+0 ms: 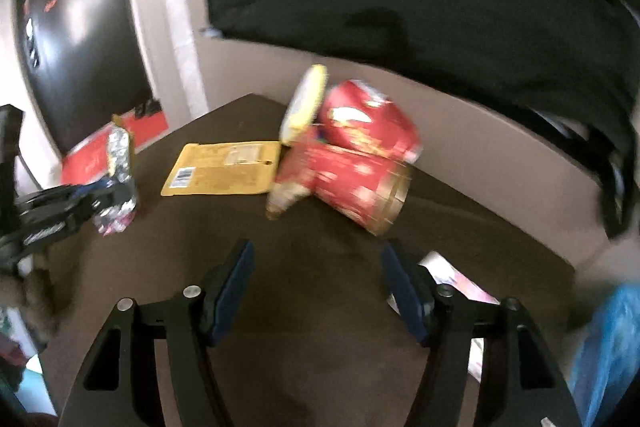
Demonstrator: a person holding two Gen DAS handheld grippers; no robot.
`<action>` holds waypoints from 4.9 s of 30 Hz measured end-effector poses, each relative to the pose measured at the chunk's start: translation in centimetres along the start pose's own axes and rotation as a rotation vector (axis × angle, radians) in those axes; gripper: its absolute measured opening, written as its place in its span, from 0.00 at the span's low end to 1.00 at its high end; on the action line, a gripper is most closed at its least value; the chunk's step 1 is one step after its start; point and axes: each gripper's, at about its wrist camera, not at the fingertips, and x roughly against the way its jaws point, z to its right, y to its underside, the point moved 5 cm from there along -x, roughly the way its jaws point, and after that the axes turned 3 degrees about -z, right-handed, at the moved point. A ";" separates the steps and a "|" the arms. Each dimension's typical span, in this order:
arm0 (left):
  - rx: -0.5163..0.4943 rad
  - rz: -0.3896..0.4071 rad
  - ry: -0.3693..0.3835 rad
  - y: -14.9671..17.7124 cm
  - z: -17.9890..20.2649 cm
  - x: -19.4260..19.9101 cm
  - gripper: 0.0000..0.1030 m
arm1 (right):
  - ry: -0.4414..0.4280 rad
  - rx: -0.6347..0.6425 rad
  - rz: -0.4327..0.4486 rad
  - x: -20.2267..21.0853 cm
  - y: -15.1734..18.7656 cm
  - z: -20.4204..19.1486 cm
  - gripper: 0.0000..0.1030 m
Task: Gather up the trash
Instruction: 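Grasp the red snack packet with the right tool while left holds its packets, then carry both held packets toward the blue-lined bin, then lower both tools into the bin and open them to drop the packets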
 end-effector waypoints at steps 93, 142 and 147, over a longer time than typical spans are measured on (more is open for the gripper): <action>-0.429 0.021 0.436 3.7 44.3 -0.9 0.19 | 0.370 -0.493 0.298 25.9 17.5 26.5 0.07; -0.422 -0.177 0.473 6.6 49.1 -10.6 0.53 | 0.268 -0.676 0.211 18.0 22.7 33.1 0.49; -0.382 -0.170 0.501 5.5 48.0 -9.9 0.61 | 0.294 -0.659 0.226 18.7 22.5 32.6 0.49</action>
